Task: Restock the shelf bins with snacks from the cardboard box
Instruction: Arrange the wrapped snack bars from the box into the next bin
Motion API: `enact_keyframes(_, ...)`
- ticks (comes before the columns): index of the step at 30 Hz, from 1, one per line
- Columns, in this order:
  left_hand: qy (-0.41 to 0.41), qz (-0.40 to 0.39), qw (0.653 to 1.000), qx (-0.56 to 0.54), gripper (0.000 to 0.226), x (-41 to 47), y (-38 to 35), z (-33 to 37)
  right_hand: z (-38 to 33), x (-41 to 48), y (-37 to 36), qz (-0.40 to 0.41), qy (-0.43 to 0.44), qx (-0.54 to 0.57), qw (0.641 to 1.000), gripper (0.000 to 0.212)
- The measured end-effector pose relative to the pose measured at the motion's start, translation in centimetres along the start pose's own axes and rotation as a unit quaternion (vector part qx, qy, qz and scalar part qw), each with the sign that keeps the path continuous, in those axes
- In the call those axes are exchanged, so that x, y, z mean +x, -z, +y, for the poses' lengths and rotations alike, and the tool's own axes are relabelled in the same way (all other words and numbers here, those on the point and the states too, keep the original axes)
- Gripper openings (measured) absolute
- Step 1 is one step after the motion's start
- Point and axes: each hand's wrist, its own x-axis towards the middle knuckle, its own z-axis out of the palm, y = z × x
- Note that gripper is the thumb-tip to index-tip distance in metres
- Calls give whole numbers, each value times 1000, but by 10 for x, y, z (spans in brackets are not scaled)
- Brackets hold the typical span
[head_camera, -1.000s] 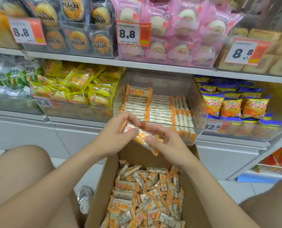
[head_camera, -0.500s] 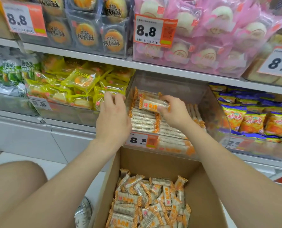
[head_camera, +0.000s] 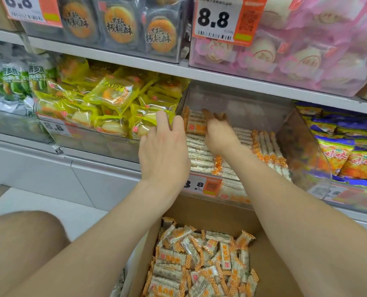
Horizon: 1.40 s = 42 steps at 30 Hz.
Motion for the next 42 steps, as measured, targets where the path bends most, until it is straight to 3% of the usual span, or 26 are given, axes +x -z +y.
enact_keyframes(5,-1,8,1000,6,39,-1,-2,1,10,0,-5,-24,6,-103,994,82)
enact_keyframes(12,-14,8,1000,-1,37,-5,-2,-6,-3,-21,16,81,25,-117,990,58)
enact_keyframes(17,-47,8,998,-36,48,-18,10,-12,-18,-92,54,119,29,144,982,38)
enact_keyframes(20,-58,27,996,-65,32,-37,25,-10,-25,-156,67,168,76,245,952,27)
enact_keyframes(23,-13,-96,991,-96,14,-65,25,-10,-21,-202,49,184,180,277,926,25)
enact_keyframes(26,-24,-301,953,-8,8,-99,6,-10,-10,-221,6,100,214,207,949,20)
enact_keyframes(29,-63,-492,864,89,5,-124,-31,-13,13,-225,-50,-125,151,130,972,28)
enact_keyframes(32,-111,-614,777,87,9,-142,-82,-25,50,-233,-100,-307,58,101,945,38)
enact_keyframes(34,-124,-647,747,84,16,-153,-112,-32,73,-239,-129,-338,-6,85,937,35)
enact_keyframes(37,-91,-650,751,74,31,-170,-144,-35,101,-245,-167,-347,-125,96,925,34)
enact_keyframes(40,-31,-605,794,44,56,-186,-176,-42,110,-248,-189,-357,-182,155,903,33)
enact_keyframes(42,-11,-574,818,23,73,-193,-197,-46,108,-248,-195,-367,-227,237,870,30)
